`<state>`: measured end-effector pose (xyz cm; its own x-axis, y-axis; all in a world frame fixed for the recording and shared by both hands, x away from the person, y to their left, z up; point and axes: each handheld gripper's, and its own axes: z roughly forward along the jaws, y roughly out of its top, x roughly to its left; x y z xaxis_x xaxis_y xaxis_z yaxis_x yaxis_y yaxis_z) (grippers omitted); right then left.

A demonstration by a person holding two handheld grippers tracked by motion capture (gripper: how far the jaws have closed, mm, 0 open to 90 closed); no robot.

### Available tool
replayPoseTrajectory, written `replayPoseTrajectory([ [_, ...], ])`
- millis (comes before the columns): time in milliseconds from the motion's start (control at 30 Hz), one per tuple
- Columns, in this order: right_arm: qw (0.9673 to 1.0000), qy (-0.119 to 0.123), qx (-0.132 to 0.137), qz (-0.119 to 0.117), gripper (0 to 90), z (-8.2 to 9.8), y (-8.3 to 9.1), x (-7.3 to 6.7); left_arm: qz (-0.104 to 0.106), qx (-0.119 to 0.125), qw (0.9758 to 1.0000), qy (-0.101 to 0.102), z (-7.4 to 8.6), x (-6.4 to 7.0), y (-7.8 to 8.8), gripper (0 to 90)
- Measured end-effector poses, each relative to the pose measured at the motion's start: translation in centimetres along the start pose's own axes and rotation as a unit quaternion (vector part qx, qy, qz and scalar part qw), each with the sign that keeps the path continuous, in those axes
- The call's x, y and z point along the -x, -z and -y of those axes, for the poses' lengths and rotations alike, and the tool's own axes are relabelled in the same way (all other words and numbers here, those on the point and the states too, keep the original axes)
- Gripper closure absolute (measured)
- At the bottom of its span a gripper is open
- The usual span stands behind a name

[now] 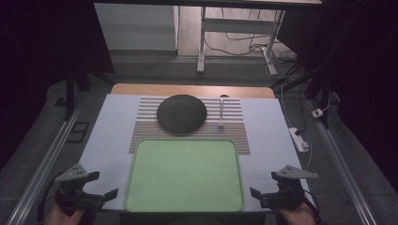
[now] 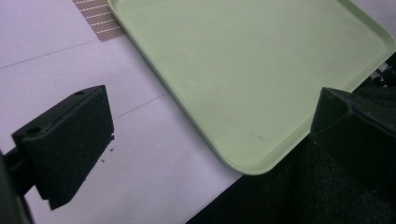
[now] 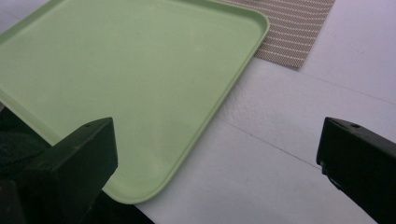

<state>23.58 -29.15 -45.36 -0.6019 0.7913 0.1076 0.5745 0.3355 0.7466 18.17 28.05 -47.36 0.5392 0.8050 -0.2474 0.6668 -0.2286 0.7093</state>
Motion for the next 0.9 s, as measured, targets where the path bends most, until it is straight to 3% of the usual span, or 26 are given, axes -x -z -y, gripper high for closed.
replayPoseTrajectory([
  [367, 0.9999, -0.003, -0.01, -0.013, 0.0, -0.07, -0.18, 0.14, 0.002, -0.013, 0.9999, -0.002, -0.13, -0.01, -0.25, 0.2],
  [900, 0.9999, -0.001, -0.007, -0.009, 0.0, -0.11, -0.14, 0.06, 0.009, -0.012, 0.9999, -0.002, -0.11, -0.1, -0.22, 0.7],
])
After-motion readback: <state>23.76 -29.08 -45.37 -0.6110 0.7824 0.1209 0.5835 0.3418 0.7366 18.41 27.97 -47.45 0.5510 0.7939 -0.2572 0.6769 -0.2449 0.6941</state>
